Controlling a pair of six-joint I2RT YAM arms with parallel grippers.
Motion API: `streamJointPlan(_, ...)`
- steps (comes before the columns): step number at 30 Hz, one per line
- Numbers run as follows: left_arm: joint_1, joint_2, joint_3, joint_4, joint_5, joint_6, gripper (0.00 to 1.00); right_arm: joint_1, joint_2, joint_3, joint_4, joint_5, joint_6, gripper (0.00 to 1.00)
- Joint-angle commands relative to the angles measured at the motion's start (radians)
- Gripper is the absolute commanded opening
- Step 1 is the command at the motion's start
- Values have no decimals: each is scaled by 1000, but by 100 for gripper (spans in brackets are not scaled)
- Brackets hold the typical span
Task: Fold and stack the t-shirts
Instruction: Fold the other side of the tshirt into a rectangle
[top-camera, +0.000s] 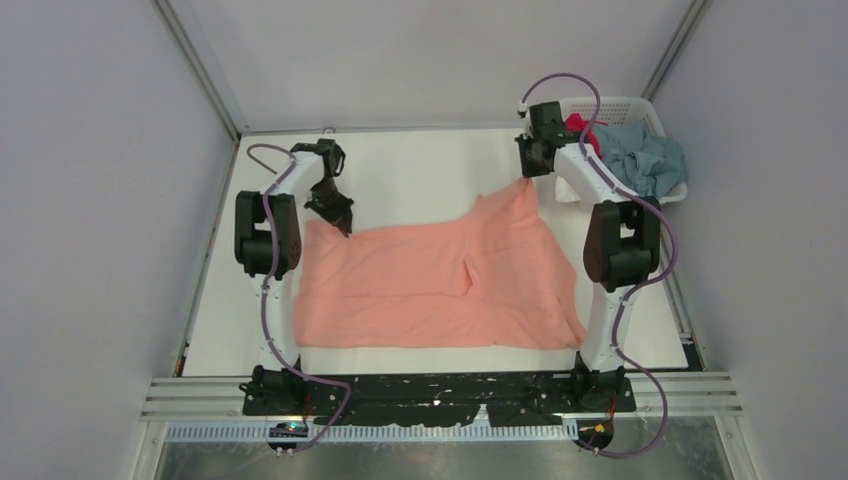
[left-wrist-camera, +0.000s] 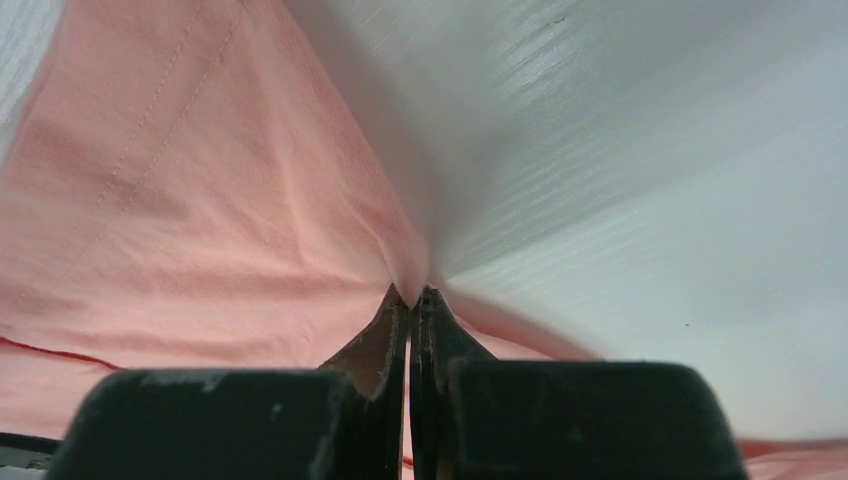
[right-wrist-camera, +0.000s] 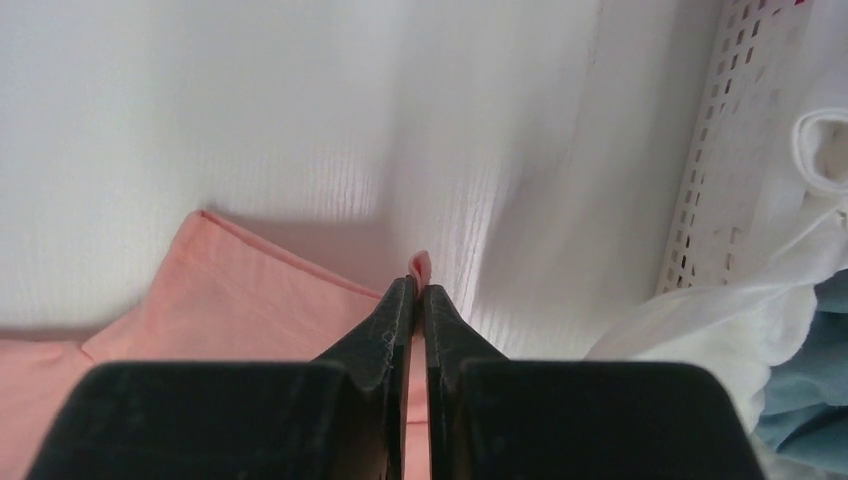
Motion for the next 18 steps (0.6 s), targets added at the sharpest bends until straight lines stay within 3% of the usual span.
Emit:
streamJointPlan(1,5,-101,-45,16,-6,36,0,-1,-127,-57,51,-50,22,8)
streamJointPlan(8,-12,-202,-172,84,-14,76,0,20,-337,-322,150,-73,74,8)
streamJointPlan(18,-23,-371,-355,157,-38,85,0,139,-571,-501,40,49,108,7)
